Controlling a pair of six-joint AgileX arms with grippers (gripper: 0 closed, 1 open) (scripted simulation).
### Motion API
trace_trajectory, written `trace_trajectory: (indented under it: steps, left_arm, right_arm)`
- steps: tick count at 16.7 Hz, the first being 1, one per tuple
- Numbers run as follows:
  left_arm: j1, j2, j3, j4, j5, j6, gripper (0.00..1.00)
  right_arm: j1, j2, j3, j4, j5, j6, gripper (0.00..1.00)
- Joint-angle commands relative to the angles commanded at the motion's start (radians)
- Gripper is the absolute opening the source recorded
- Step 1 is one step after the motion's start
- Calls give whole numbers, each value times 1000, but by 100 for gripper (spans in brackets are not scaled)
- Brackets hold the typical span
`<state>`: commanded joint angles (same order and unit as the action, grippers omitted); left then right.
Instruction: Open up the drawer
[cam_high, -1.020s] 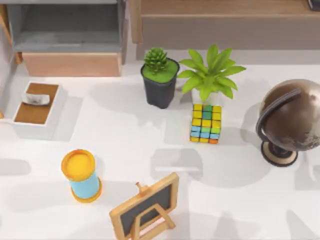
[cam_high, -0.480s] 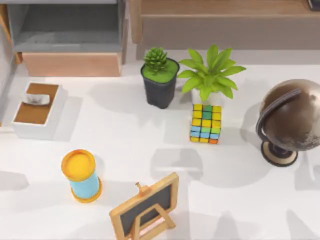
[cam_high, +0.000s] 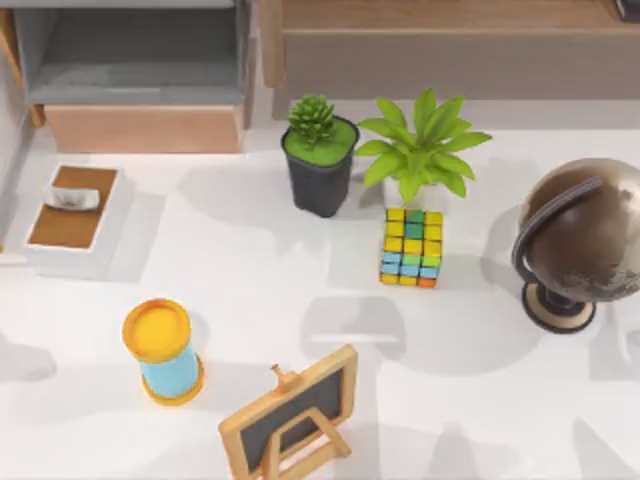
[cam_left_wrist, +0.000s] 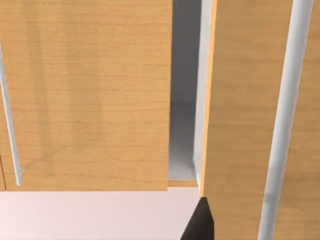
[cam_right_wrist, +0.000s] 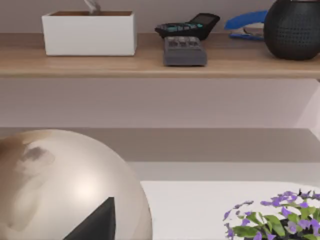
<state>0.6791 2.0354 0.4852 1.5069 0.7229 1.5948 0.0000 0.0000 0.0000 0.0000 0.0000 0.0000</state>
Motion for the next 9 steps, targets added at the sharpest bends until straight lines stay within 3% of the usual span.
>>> trace_trajectory:
  steps: [3, 9]
  left_arm:
    - [0, 0, 0, 0, 0, 0, 98]
    - [0, 0, 0, 0, 0, 0, 100]
  right_arm:
    - [0, 0, 0, 0, 0, 0, 100]
    - [0, 0, 0, 0, 0, 0, 100]
